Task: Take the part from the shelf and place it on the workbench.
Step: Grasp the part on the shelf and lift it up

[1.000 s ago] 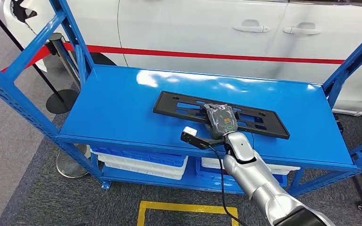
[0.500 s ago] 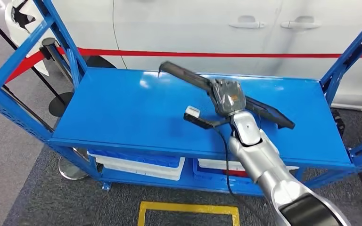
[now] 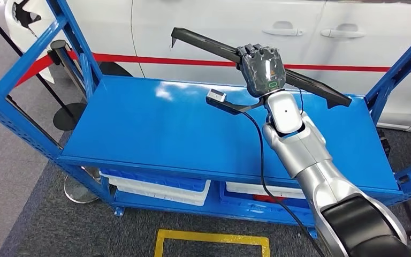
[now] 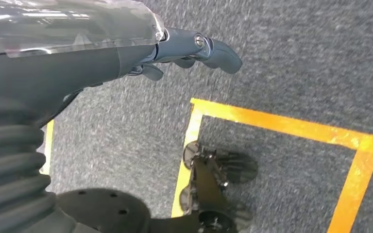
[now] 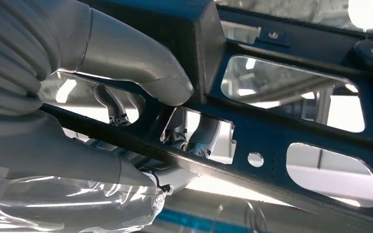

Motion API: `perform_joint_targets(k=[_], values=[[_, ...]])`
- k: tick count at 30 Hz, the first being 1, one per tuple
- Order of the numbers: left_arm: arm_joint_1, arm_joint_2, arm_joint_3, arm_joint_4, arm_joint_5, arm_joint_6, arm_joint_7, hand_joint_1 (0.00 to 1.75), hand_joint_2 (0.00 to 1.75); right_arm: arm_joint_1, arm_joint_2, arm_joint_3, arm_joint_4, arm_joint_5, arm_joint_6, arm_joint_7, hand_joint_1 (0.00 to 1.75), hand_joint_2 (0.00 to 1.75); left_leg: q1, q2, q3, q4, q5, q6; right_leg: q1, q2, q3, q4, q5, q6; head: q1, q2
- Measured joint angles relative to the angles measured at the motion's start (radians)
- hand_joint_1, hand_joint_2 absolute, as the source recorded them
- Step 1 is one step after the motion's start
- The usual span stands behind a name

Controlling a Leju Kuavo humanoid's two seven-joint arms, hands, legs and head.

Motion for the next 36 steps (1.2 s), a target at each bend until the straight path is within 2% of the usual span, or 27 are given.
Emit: perform_joint_targets(k=[2,3,4,5,7,8,9,10,12,14,15,17,18,19,20,21,23,24,25,27,29,31,33,34,36], values=[[-0.001,-0.002,-0.001,0.000,0.000,0.009,-0.002,0.00,1.75,-0.007,-0.005,0.000,-0.002,0.002,-0.005,-0.001,1.75,1.75,0.000,0.000,0.000,-0.002,0.001,0.002,-0.008,0.000,-0.061,0.130,-0.060,0.012,0.001,0.000],[-0.001,-0.003,-0.001,0.000,0.001,0.015,-0.004,0.00,1.75,-0.007,-0.007,0.000,-0.002,0.003,-0.009,0.000,1.75,1.75,0.001,0.000,0.000,-0.001,0.001,0.002,-0.013,0.000,-0.088,0.186,-0.077,0.017,0.001,0.000],[0.000,-0.005,-0.001,0.000,0.002,0.020,-0.006,0.00,1.75,-0.007,-0.010,0.000,-0.003,0.003,-0.012,0.000,1.75,1.75,0.002,-0.001,0.001,0.000,0.000,0.001,-0.018,-0.001,-0.102,0.209,-0.075,0.022,0.001,0.000],[0.000,-0.007,-0.001,0.000,0.004,0.024,-0.006,0.00,1.75,-0.006,-0.013,0.000,-0.004,0.004,-0.016,0.001,1.75,1.75,0.004,-0.002,0.001,0.003,-0.003,-0.001,-0.023,-0.001,-0.096,0.192,-0.052,0.027,0.001,0.000],[0.001,-0.010,-0.001,0.000,0.007,0.026,-0.004,0.00,1.75,-0.007,-0.018,0.000,-0.010,0.003,-0.029,0.003,1.75,1.75,0.010,-0.004,0.001,0.014,-0.011,-0.011,-0.032,-0.004,-0.043,0.072,0.018,0.036,0.001,0.000],[0.001,-0.011,-0.001,0.000,0.007,0.026,-0.002,0.00,1.75,-0.008,-0.020,0.000,-0.016,0.000,-0.039,0.004,1.75,1.75,0.009,-0.004,-0.002,0.022,-0.017,-0.017,-0.032,-0.004,-0.015,0.011,0.040,0.037,0.002,0.000],[0.001,-0.012,-0.001,0.000,0.008,0.027,0.000,0.00,1.75,-0.008,-0.022,0.000,-0.022,-0.006,-0.049,0.004,1.75,1.75,0.008,-0.004,-0.004,0.027,-0.020,-0.024,-0.032,-0.004,0.003,-0.028,0.050,0.033,0.001,0.000],[0.001,-0.011,-0.001,0.000,0.008,0.028,0.002,0.00,1.75,-0.007,-0.023,0.000,-0.029,-0.015,-0.060,0.002,1.75,1.75,0.007,-0.005,-0.006,0.030,-0.022,-0.029,-0.030,-0.003,0.010,-0.045,0.049,0.027,0.001,0.000],[0.002,-0.011,-0.001,0.000,0.008,0.030,0.007,0.00,1.75,-0.001,-0.027,-0.003,-0.045,-0.044,-0.078,-0.005,1.75,1.75,0.006,-0.004,-0.007,0.029,-0.024,-0.039,-0.027,-0.002,0.009,-0.047,0.047,0.007,0.000,0.000],[0.004,-0.011,-0.001,0.000,0.008,0.033,0.010,0.00,1.75,0.004,-0.030,-0.007,-0.065,-0.085,-0.100,-0.023,1.75,1.75,0.009,-0.003,-0.015,0.051,-0.043,-0.047,-0.028,-0.002,0.012,-0.051,0.048,-0.008,-0.001,0.000],[0.005,-0.011,-0.001,0.000,0.008,0.034,0.011,0.00,1.75,0.007,-0.030,-0.009,-0.077,-0.109,-0.115,-0.035,1.75,1.75,0.010,-0.002,-0.031,0.090,-0.067,-0.050,-0.029,-0.002,0.013,-0.053,0.049,-0.014,-0.002,0.000],[0.005,-0.012,-0.001,0.000,0.008,0.036,0.011,0.00,1.75,0.017,-0.031,-0.015,-0.101,-0.162,-0.149,-0.062,1.75,1.75,0.010,-0.002,-0.090,0.220,-0.129,-0.054,-0.025,-0.002,0.015,-0.053,0.047,-0.022,-0.002,0.000],[0.006,-0.012,-0.001,0.000,0.008,0.037,0.011,0.00,1.75,0.025,-0.031,-0.020,-0.112,-0.191,-0.164,-0.077,1.75,1.75,0.010,-0.002,-0.120,0.282,-0.151,-0.054,-0.022,-0.002,0.016,-0.053,0.046,-0.024,-0.002,0.000],[0.007,-0.012,-0.001,0.000,0.008,0.038,0.011,0.00,1.75,0.036,-0.031,-0.025,-0.127,-0.225,-0.175,-0.096,1.75,1.75,0.009,-0.002,-0.137,0.315,-0.155,-0.052,-0.019,-0.001,0.018,-0.052,0.044,-0.026,-0.002,0.000],[0.008,-0.012,-0.001,0.000,0.008,0.040,0.011,0.00,1.75,0.048,-0.031,-0.031,-0.144,-0.260,-0.182,-0.116,1.75,1.75,0.009,-0.002,-0.137,0.309,-0.139,-0.048,-0.015,-0.001,0.020,-0.052,0.043,-0.028,-0.002,0.000],[0.009,-0.012,-0.001,0.000,0.008,0.041,0.011,0.00,1.75,0.060,-0.030,-0.039,-0.165,-0.292,-0.186,-0.134,1.75,1.75,0.007,-0.002,-0.116,0.262,-0.106,-0.041,-0.012,-0.001,0.023,-0.052,0.042,-0.029,-0.002,0.000],[0.009,-0.012,-0.001,0.000,0.008,0.045,0.012,0.00,1.75,0.079,-0.027,-0.056,-0.212,-0.351,-0.194,-0.172,1.75,1.75,-0.001,-0.002,-0.054,0.126,-0.038,-0.021,-0.005,0.001,0.028,-0.052,0.038,-0.029,-0.002,0.000],[0.008,-0.012,-0.001,0.000,0.008,0.048,0.012,0.00,1.75,0.088,-0.025,-0.065,-0.236,-0.387,-0.197,-0.194,1.75,1.75,-0.006,-0.002,-0.030,0.074,-0.021,-0.013,-0.005,0.001,0.029,-0.052,0.038,-0.026,-0.002,0.000],[0.008,-0.012,-0.001,0.000,0.008,0.050,0.013,0.00,1.75,0.099,-0.023,-0.075,-0.258,-0.434,-0.197,-0.219,1.75,1.75,-0.009,-0.002,-0.017,0.047,-0.017,-0.009,-0.005,0.000,0.029,-0.053,0.038,-0.023,-0.001,0.000],[0.010,-0.012,-0.001,0.000,0.009,0.054,0.014,0.00,1.75,0.124,-0.018,-0.089,-0.302,-0.557,-0.179,-0.277,1.75,1.75,-0.012,-0.003,-0.010,0.031,-0.018,-0.006,-0.008,-0.001,0.029,-0.057,0.041,-0.014,-0.001,0.000],[0.012,-0.014,-0.001,0.000,0.011,0.055,0.015,0.00,1.75,0.146,-0.013,-0.102,-0.346,-0.699,-0.136,-0.333,1.75,1.75,-0.006,-0.001,-0.004,0.014,-0.009,-0.004,-0.009,-0.002,0.025,-0.048,0.030,-0.004,0.000,0.000],[0.011,-0.015,-0.001,0.000,0.012,0.056,0.018,0.00,1.75,0.160,-0.010,-0.114,-0.387,-0.840,-0.074,-0.381,1.75,1.75,-0.001,0.001,0.002,0.000,-0.001,0.000,-0.010,-0.002,-0.009,0.031,-0.021,0.005,0.000,0.000],[0.010,-0.015,-0.001,0.000,0.012,0.056,0.023,0.00,1.75,0.176,-0.007,-0.127,-0.423,-0.968,0.002,-0.415,1.75,1.75,-0.001,0.001,0.001,-0.001,-0.001,0.002,-0.014,-0.002,-0.069,0.161,-0.081,0.013,0.001,0.000],[0.010,-0.015,-0.001,0.000,0.012,0.056,0.025,0.00,1.75,0.185,-0.007,-0.132,-0.435,-1.011,0.033,-0.425,1.75,1.75,-0.001,0.000,0.001,0.000,-0.001,0.002,-0.016,-0.002,-0.091,0.207,-0.096,0.016,0.001,0.000],[0.011,-0.015,-0.001,0.000,0.012,0.056,0.028,0.00,1.75,0.193,-0.007,-0.136,-0.446,-1.052,0.063,-0.432,1.75,1.75,0.000,0.000,0.001,0.000,-0.001,0.002,-0.018,-0.002,-0.108,0.242,-0.103,0.019,0.001,0.000]])
